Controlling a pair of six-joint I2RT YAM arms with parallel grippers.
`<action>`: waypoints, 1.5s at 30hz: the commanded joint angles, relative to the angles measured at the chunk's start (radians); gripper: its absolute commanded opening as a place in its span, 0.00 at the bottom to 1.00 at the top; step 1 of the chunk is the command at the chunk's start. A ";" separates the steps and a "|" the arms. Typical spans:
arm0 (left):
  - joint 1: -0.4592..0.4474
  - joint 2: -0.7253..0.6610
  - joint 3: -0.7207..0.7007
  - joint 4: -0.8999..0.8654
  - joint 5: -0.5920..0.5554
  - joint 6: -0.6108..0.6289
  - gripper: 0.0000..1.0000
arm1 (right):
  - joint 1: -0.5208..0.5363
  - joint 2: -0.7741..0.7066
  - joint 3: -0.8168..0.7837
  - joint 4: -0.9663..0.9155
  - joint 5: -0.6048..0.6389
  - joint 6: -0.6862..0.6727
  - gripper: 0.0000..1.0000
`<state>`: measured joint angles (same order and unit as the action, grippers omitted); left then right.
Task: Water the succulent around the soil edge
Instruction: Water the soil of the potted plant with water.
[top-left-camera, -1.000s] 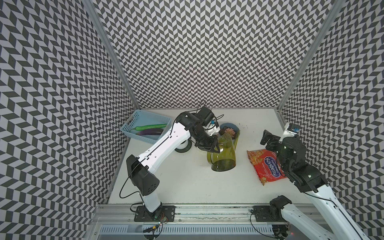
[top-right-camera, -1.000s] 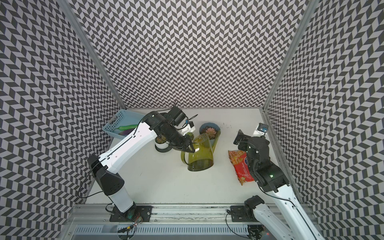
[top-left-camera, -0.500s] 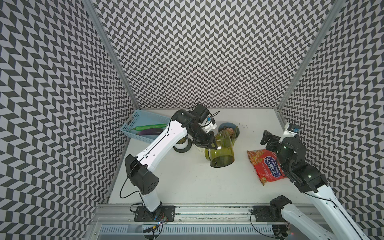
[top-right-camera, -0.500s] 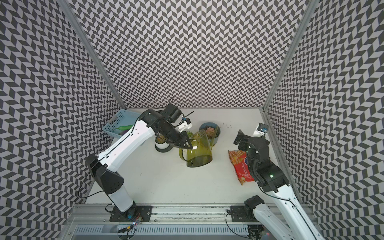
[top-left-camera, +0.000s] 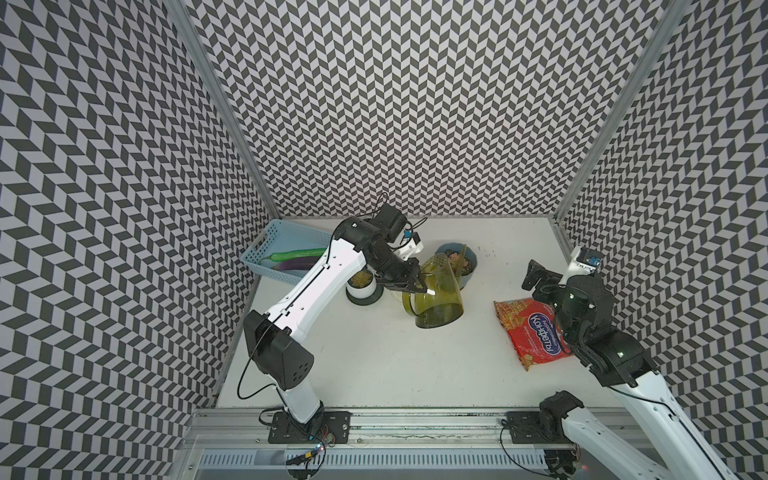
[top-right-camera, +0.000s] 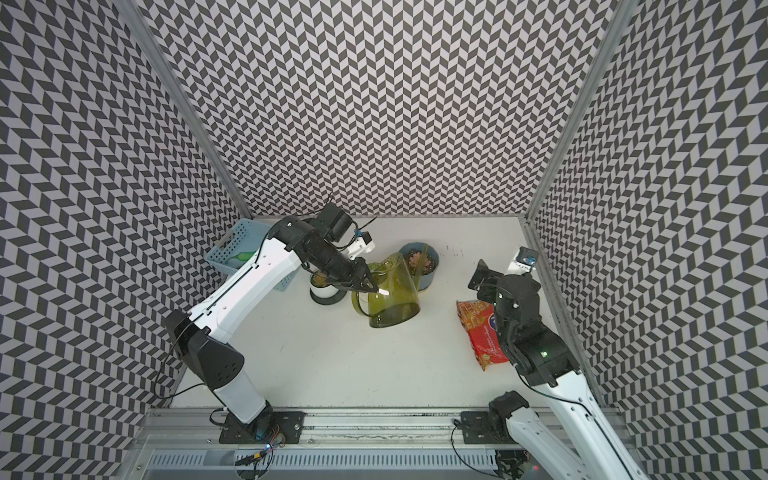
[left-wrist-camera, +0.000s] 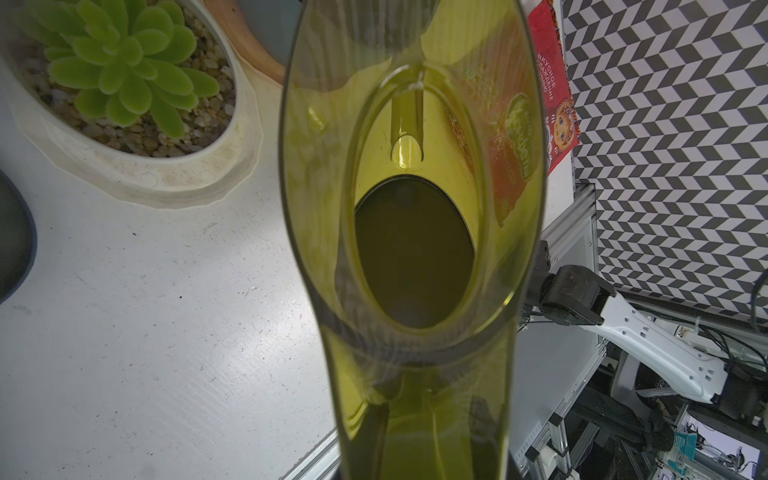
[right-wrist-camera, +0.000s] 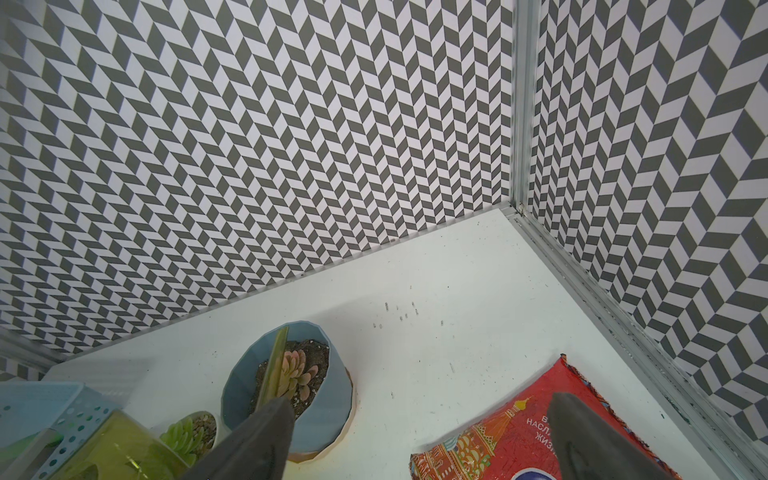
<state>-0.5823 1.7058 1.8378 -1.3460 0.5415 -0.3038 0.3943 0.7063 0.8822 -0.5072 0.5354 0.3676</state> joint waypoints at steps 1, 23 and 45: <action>0.030 -0.047 -0.029 -0.008 -0.060 -0.012 0.00 | 0.002 -0.013 -0.011 0.050 0.016 0.009 0.99; 0.039 -0.165 -0.134 -0.008 -0.065 -0.058 0.00 | 0.003 -0.030 -0.017 0.052 0.015 0.011 1.00; -0.030 -0.255 -0.164 -0.008 -0.112 -0.100 0.00 | 0.003 -0.026 -0.033 0.065 -0.003 0.021 0.99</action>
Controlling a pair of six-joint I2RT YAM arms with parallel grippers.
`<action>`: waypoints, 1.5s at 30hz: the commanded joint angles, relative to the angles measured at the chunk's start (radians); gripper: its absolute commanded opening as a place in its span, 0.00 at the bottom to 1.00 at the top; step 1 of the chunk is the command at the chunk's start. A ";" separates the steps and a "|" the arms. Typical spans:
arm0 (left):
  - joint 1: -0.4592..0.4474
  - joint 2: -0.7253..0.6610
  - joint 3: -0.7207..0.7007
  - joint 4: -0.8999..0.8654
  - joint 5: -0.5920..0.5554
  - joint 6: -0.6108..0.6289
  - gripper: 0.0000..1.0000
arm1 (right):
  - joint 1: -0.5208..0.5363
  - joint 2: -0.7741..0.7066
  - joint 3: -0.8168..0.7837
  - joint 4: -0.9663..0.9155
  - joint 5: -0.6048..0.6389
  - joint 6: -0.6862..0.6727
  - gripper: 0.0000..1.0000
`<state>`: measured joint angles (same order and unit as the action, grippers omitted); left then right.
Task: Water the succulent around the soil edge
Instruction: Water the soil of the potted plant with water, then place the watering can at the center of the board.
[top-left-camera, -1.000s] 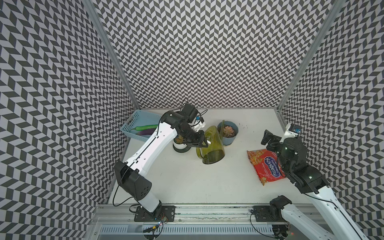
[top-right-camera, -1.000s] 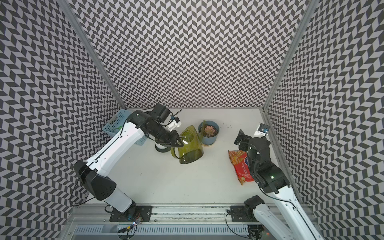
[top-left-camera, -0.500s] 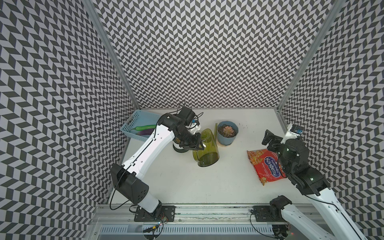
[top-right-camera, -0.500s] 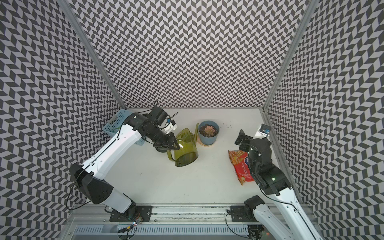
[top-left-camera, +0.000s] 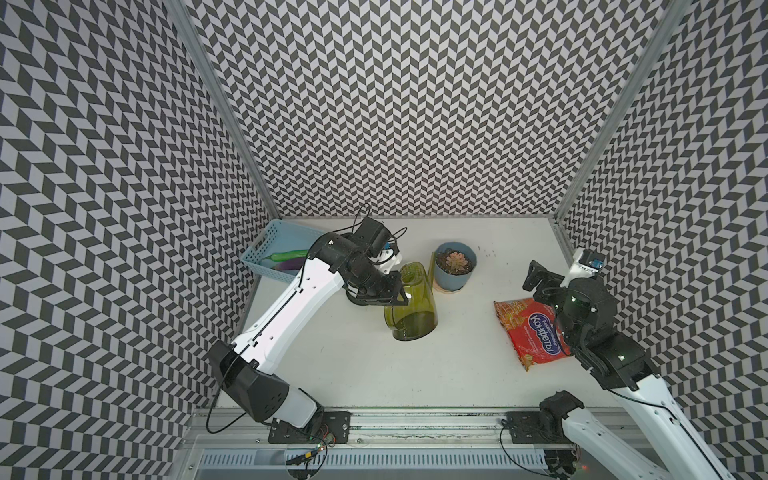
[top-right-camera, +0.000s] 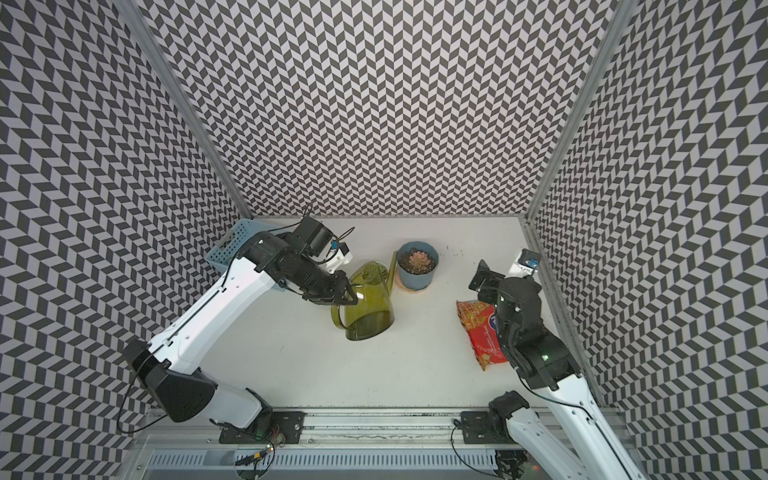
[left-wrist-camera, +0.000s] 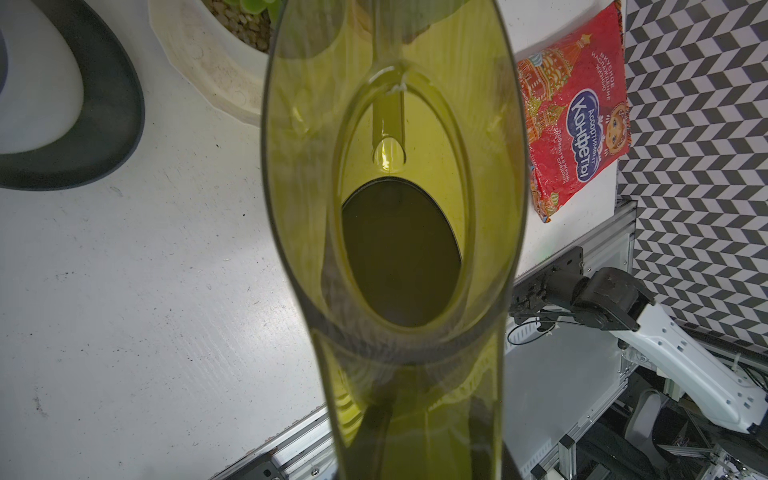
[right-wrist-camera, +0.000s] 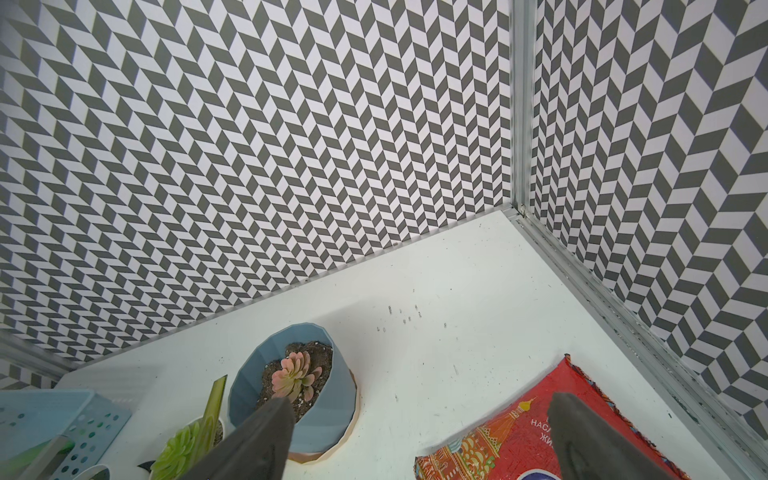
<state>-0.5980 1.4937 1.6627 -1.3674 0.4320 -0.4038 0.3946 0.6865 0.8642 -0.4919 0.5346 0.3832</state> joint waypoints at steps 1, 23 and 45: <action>-0.021 -0.046 0.010 0.014 -0.005 -0.001 0.00 | 0.003 -0.004 -0.016 0.050 -0.004 0.004 1.00; -0.210 -0.372 -0.346 0.408 -0.155 -0.152 0.00 | 0.001 0.027 -0.008 0.051 -0.043 -0.005 0.99; -0.757 -0.470 -0.859 0.872 -0.890 -0.417 0.00 | 0.002 0.027 0.003 0.004 -0.205 -0.010 1.00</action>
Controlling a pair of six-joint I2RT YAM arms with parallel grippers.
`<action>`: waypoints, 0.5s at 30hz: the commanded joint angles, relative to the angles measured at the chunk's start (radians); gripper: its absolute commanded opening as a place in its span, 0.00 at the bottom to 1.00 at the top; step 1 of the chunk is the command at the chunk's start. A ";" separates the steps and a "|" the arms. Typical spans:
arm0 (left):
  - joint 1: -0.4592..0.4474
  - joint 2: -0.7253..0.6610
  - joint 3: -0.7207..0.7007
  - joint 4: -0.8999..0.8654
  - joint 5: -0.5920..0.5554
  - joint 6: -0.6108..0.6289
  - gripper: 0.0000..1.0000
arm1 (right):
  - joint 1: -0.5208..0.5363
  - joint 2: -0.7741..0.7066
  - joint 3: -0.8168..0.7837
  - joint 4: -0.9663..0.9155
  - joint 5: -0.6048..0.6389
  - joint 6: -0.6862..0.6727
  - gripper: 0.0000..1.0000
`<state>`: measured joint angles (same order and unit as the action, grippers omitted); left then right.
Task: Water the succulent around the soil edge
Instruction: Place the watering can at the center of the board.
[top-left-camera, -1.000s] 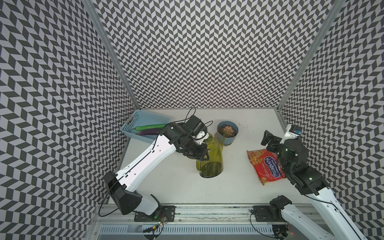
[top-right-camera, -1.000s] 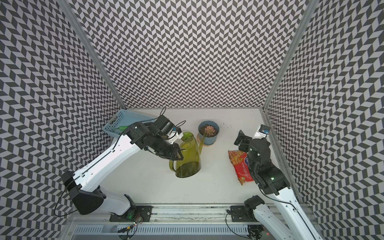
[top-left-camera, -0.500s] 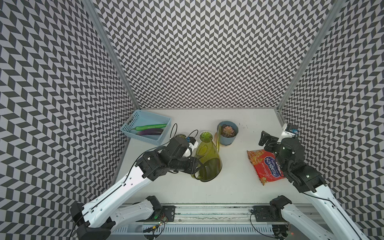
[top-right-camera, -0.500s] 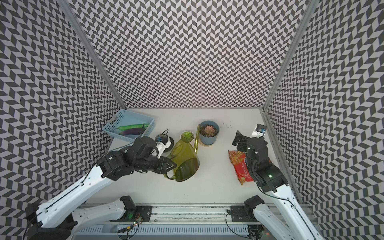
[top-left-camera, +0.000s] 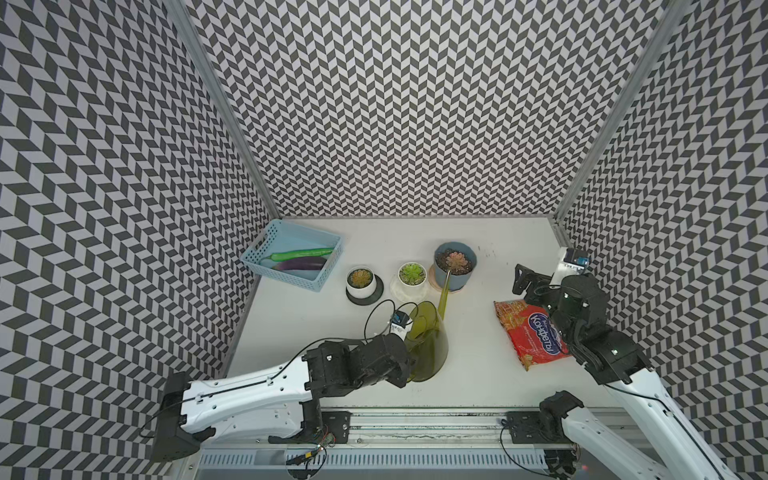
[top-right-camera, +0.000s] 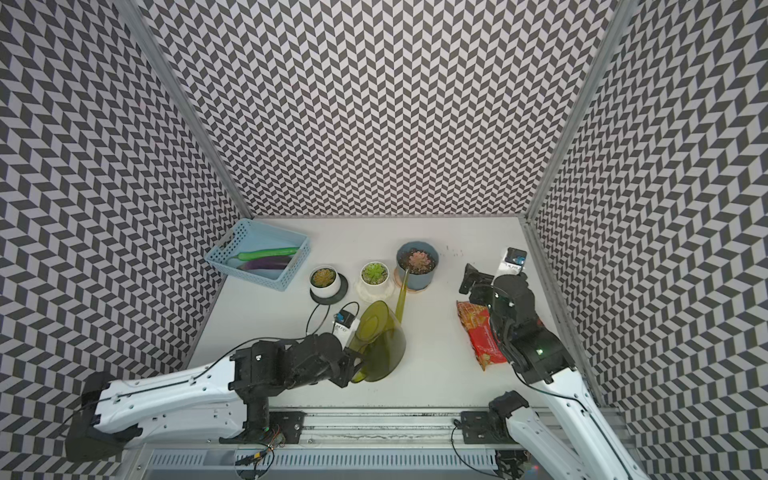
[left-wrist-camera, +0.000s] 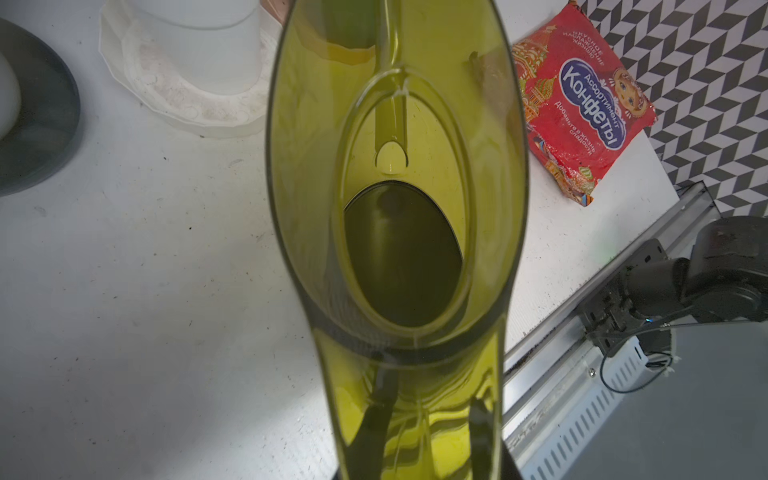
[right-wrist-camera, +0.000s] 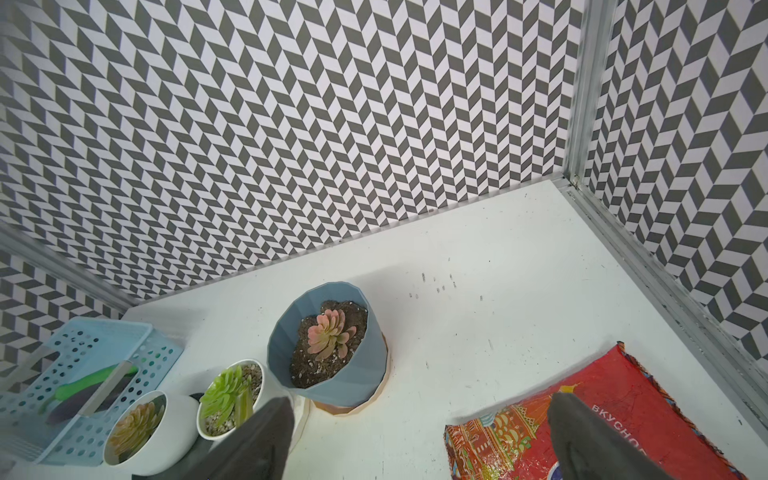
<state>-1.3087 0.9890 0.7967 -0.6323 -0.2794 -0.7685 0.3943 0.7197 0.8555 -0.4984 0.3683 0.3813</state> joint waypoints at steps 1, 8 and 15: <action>-0.065 0.063 0.004 0.151 -0.201 -0.060 0.00 | 0.002 -0.007 0.009 0.006 -0.044 -0.005 0.99; -0.152 0.210 0.005 0.113 -0.317 -0.151 0.00 | 0.003 -0.025 0.005 -0.007 -0.076 -0.008 1.00; -0.156 0.250 -0.065 0.188 -0.362 -0.197 0.00 | 0.003 -0.032 -0.021 -0.017 -0.113 -0.004 0.99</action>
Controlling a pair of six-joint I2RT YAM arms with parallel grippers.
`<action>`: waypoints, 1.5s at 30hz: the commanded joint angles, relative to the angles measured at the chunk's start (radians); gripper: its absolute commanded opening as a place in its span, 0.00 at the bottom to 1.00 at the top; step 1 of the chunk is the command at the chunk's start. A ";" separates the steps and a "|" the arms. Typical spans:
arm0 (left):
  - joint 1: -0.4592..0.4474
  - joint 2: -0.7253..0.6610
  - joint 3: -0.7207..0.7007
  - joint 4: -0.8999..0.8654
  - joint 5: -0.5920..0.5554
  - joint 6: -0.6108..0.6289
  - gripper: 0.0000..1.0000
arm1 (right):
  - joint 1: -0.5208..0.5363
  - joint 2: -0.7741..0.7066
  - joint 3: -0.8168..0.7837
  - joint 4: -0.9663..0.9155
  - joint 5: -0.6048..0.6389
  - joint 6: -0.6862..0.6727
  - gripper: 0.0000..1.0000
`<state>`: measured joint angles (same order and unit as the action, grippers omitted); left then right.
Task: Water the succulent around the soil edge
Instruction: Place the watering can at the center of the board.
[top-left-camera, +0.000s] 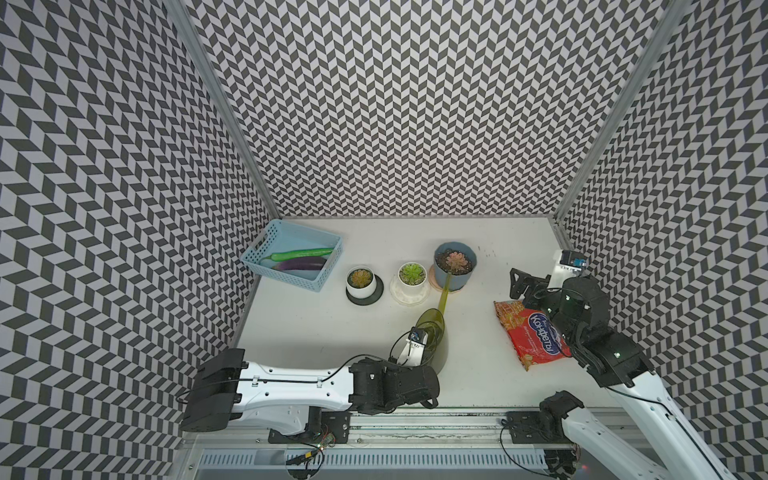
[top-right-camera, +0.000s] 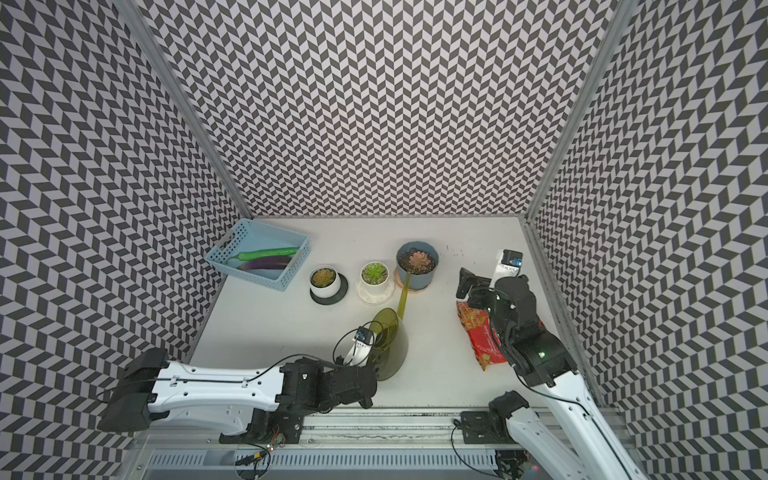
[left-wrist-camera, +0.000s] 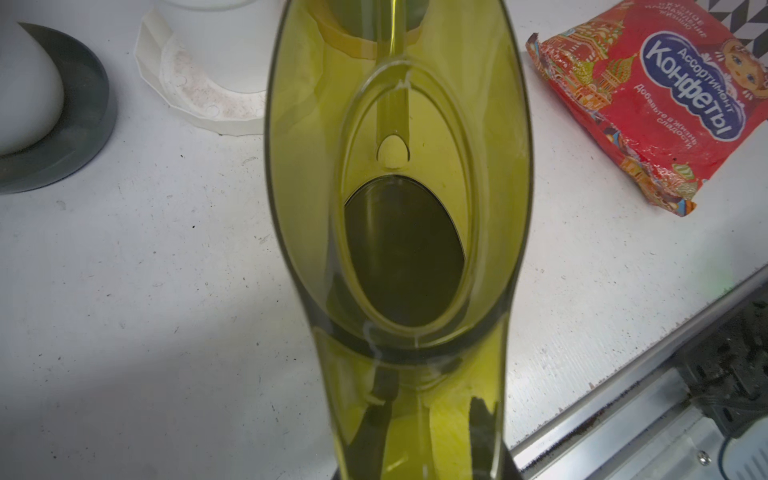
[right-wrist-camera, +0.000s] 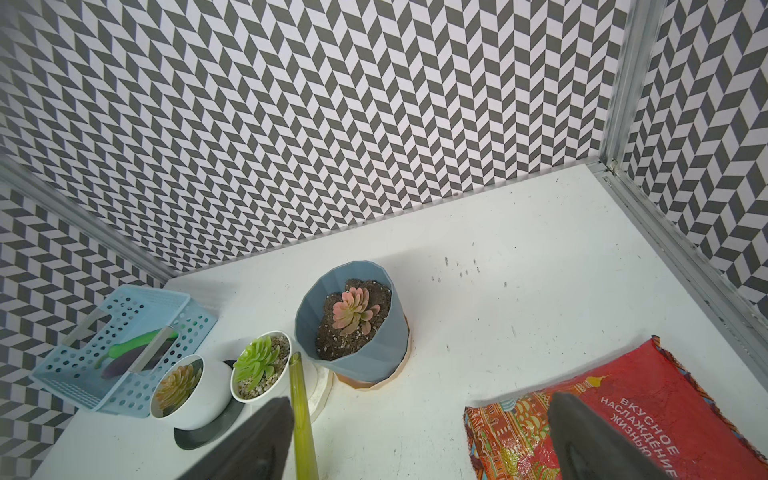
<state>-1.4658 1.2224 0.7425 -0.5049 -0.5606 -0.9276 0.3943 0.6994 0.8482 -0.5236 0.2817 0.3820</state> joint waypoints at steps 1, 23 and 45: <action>0.003 0.031 -0.009 0.060 -0.088 -0.043 0.00 | 0.003 -0.011 -0.016 0.001 -0.028 -0.005 1.00; -0.037 -0.003 0.018 0.326 0.084 0.125 0.84 | 0.059 -0.110 -0.037 -0.155 -0.267 0.098 1.00; -0.036 -0.560 -0.140 -0.065 -0.258 -0.282 1.00 | 1.017 0.118 0.012 -0.240 0.144 0.528 0.99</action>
<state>-1.5032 0.6754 0.6132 -0.4812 -0.7708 -1.1488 1.2503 0.7242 0.7940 -0.7795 0.2035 0.7952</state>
